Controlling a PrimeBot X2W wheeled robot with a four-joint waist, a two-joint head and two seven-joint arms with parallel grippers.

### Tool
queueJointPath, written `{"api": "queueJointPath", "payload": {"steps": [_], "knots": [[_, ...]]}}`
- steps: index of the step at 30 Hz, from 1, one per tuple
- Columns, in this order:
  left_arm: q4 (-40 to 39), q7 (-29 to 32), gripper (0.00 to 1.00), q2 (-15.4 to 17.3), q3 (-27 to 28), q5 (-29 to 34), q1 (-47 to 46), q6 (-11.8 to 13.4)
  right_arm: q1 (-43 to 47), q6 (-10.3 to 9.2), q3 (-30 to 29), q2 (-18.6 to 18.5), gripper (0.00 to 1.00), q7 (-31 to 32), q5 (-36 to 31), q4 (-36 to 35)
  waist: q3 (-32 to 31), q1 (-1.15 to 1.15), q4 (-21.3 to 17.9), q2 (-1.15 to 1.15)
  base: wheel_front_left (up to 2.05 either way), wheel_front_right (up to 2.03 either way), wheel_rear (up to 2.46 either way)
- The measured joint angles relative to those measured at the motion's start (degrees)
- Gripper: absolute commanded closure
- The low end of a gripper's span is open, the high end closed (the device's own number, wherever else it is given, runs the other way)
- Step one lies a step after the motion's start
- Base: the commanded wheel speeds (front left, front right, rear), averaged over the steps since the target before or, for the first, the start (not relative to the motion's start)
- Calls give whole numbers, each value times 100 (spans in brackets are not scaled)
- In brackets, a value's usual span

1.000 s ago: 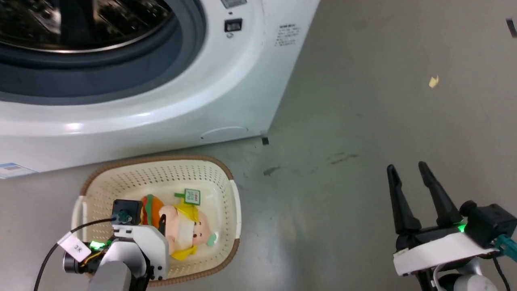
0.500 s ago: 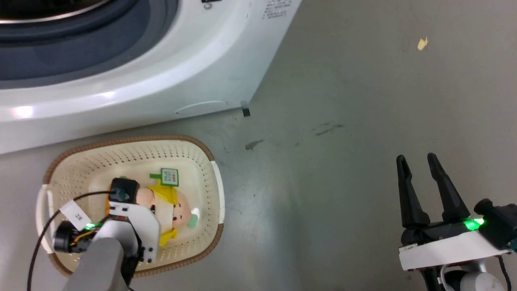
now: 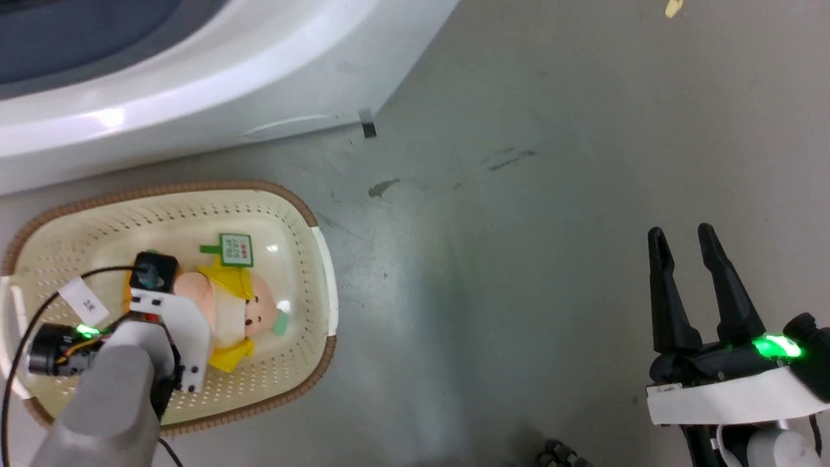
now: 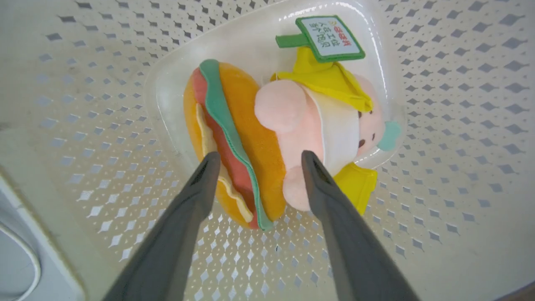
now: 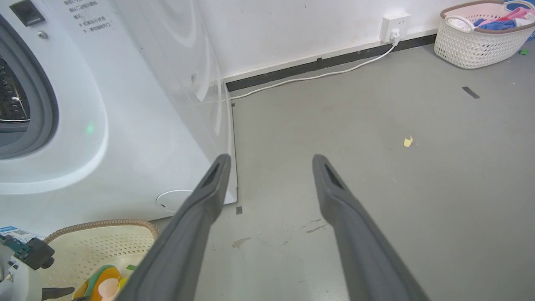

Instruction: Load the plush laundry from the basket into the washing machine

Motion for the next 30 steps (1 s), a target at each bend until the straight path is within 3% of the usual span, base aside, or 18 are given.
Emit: {"api": "queueJointPath", "payload": {"steps": [17,18,19,30], "knots": [[828,-24,0,380,-355,-322,-762,-223,-71,1,96,0,0,-196,345,-305,855,0,-316,0,2,2,2],[877,-52,96,396,-377,-345,-812,-260,-83,1,109,0,0,-214,356,-305,898,-1,-338,0,0,0,0],[915,-71,100,416,-407,-363,-851,-303,-107,1,121,0,0,-225,363,-307,937,0,-361,0,0,0,0],[1614,-326,100,568,-504,-762,-1026,-345,-400,8,253,-2,0,-360,454,-199,1009,-1,-745,0,0,0,0]]}}
